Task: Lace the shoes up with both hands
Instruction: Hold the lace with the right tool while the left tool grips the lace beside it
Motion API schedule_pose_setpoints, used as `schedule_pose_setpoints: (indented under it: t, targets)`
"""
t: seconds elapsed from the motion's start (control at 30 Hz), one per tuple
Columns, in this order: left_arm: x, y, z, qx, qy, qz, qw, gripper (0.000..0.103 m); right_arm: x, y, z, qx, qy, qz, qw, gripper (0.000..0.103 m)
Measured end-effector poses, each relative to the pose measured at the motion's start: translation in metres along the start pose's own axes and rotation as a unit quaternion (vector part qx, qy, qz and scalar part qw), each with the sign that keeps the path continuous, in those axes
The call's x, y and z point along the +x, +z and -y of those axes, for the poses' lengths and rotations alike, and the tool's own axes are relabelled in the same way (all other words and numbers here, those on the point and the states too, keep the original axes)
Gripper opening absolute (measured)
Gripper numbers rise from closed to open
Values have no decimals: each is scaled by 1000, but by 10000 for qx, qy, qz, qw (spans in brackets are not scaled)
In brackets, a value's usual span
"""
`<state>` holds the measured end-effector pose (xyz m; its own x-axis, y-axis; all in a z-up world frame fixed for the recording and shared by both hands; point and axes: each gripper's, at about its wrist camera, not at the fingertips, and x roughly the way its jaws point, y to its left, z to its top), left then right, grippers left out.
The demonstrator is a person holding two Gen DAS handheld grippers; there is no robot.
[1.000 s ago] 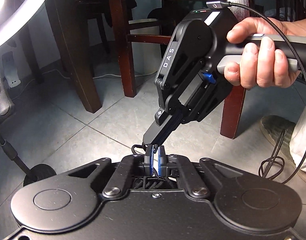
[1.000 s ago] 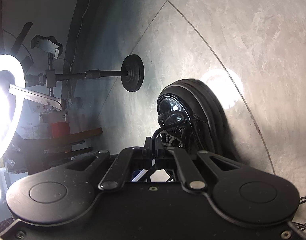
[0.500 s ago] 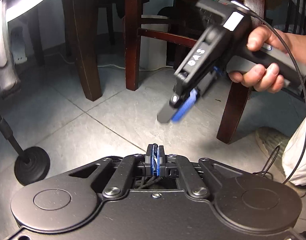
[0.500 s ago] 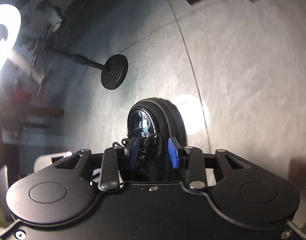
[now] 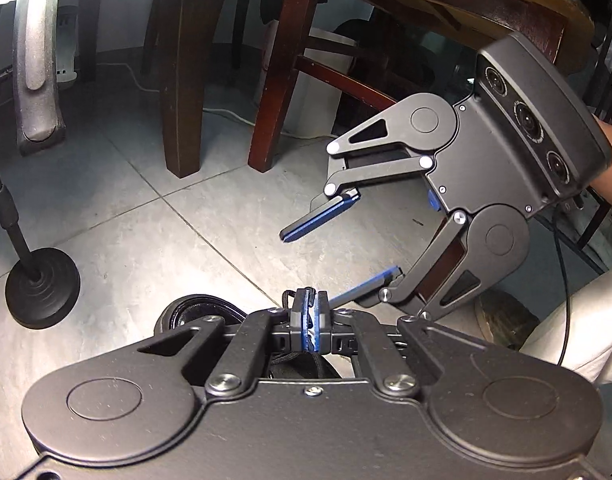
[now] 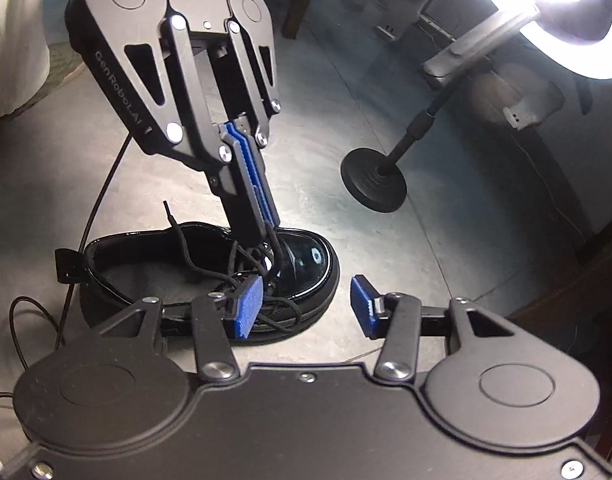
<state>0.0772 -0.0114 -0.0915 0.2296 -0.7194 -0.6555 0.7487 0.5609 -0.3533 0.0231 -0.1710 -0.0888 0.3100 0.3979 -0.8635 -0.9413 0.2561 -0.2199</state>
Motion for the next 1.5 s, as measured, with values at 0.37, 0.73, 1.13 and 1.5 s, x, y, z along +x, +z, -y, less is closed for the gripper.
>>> schedule_pose_setpoints:
  t: [0.37, 0.73, 1.13, 1.5]
  targets:
    - [-2, -3, -4, -60, 70, -95, 9999, 5, 4, 8, -23, 331, -190, 353, 9986, 3]
    - [10, -34, -12, -470, 948, -729, 9917, 59, 8, 25, 10, 2795, 601, 225, 9580, 3]
    - [19, -52, -43, -1807, 580, -856, 9781, 16, 38, 13, 3, 2946, 903, -456, 9502, 3]
    - [9, -68, -63, -2968, 350, -830, 9507, 8, 50, 28, -9, 2362, 744, -1071, 9629, 3]
